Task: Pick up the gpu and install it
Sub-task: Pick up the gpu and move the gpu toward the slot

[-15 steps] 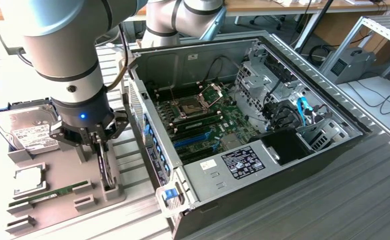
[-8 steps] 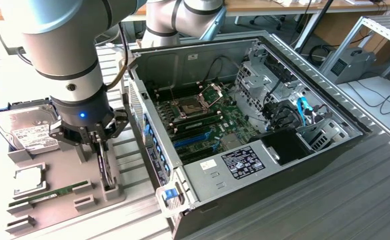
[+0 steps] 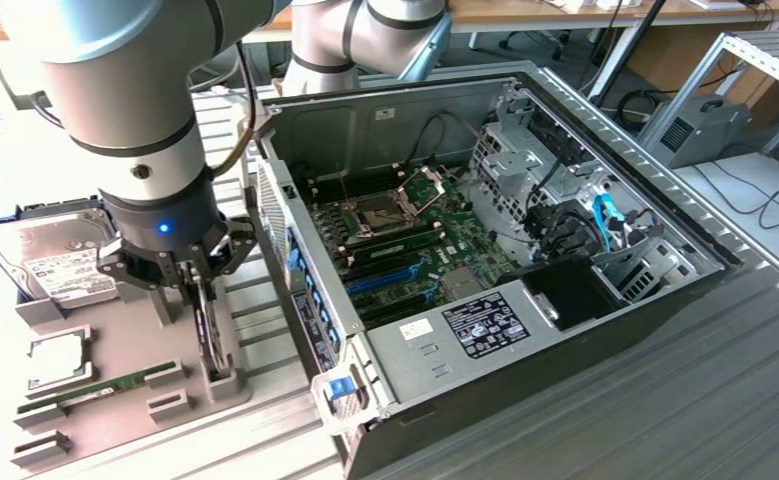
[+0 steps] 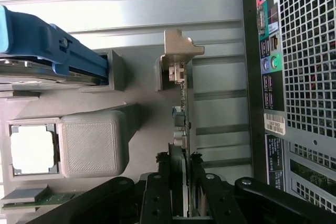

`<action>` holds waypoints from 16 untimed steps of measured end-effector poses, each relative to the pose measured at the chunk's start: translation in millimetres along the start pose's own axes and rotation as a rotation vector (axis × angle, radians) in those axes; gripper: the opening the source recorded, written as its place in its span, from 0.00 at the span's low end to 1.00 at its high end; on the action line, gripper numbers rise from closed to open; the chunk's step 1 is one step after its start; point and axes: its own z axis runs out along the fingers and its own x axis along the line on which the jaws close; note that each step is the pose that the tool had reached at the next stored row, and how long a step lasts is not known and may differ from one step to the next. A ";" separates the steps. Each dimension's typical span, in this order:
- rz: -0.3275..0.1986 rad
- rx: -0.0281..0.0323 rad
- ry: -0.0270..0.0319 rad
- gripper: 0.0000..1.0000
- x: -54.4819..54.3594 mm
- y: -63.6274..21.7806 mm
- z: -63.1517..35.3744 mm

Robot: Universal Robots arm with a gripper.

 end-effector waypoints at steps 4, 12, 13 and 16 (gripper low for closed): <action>0.000 -0.0001 -0.0001 0.27 0.0 0.0 -1.1; 0.000 -0.0001 0.0000 0.27 -0.1 0.1 -2.7; 0.000 -0.0001 -0.0001 0.27 -0.1 0.1 -2.9; 0.000 0.0000 0.0000 0.27 -0.1 0.2 -3.7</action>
